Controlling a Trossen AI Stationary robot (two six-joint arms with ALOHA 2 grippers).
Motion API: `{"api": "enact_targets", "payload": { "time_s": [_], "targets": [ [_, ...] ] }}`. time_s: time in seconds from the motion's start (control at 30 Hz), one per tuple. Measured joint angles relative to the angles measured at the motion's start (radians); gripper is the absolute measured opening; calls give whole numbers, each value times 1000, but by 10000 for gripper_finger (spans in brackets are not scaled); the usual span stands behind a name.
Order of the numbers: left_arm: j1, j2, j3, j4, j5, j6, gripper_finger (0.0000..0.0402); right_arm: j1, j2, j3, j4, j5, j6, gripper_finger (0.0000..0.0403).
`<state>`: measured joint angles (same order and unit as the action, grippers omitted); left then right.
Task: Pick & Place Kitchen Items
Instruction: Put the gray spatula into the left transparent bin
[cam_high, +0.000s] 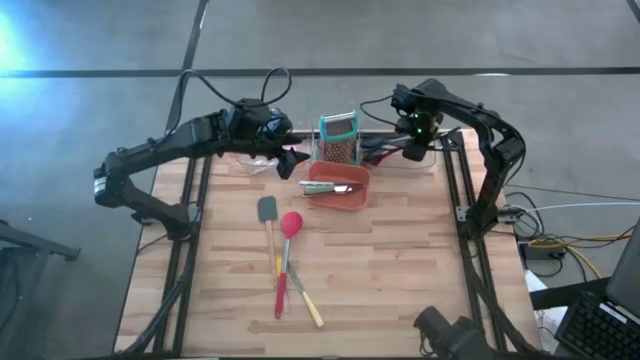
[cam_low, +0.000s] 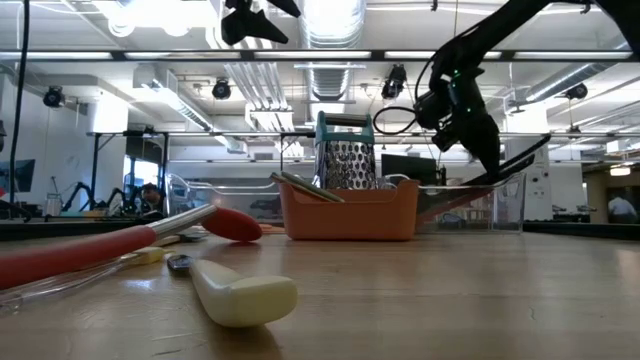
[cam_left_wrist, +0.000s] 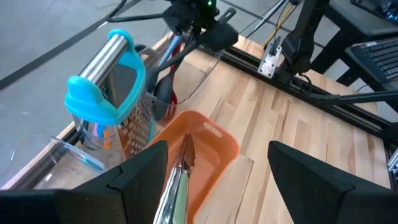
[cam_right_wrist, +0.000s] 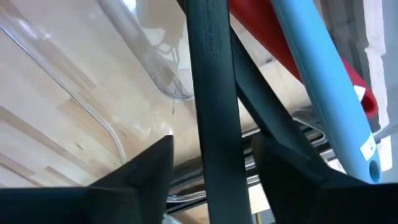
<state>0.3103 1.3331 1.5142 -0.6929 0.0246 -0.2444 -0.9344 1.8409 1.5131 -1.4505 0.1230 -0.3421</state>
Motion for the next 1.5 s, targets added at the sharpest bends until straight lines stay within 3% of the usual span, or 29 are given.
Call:
{"api": "enact_targets", "payload": {
  "time_s": [0.23, 0.7, 0.93, 1.17, 1.33, 1.5],
  "targets": [
    [0, 0, -30, 2, 0, -17, 283, 0, -49, 0, -2, -3, 50, 246],
    [0, 0, -56, -9, 0, -66, 283, 49, -308, 0, 16, -172, 171, 219],
    [0, 0, -56, -103, 4, -130, 283, 181, -470, 0, 20, -174, 293, 201],
    [0, -4, -95, -210, 61, -127, 283, 410, -593, 0, 24, -127, 542, 173],
    [-55, -35, -117, -301, -116, -203, 282, 620, -632, 0, 26, -49, 750, 150],
    [-181, -69, -146, -344, -321, -347, 282, 814, -629, 0, 29, 38, 918, 132]
  ]
}}
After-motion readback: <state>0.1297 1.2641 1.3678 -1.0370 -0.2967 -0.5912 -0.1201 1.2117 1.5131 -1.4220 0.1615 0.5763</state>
